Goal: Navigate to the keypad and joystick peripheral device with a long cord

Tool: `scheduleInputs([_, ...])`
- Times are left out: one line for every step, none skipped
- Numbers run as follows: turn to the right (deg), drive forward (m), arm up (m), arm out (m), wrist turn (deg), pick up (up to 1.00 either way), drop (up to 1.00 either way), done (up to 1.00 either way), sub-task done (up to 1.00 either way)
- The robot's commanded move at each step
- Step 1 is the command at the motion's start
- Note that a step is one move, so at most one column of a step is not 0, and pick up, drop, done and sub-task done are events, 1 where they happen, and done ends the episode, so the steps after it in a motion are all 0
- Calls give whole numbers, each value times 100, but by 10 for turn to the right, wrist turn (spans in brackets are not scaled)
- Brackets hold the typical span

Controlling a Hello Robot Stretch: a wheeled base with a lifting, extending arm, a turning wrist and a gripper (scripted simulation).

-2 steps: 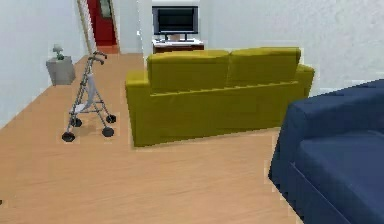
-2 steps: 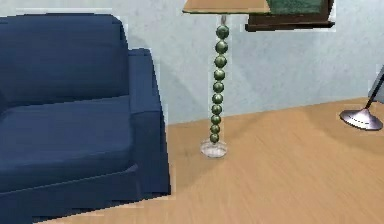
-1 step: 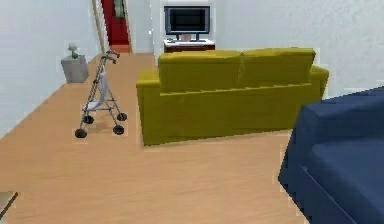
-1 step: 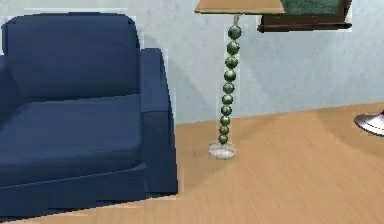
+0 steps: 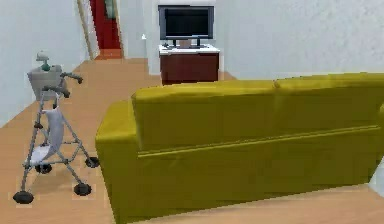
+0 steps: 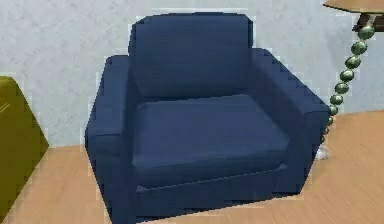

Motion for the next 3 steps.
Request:
scheduleInputs([-450,0,0,0,0,0,0,0,0])
scheduleInputs([-210,0,0,0,0,0,0,0,0])
scheduleInputs([-30,0,0,0,0,0,0,0,0])
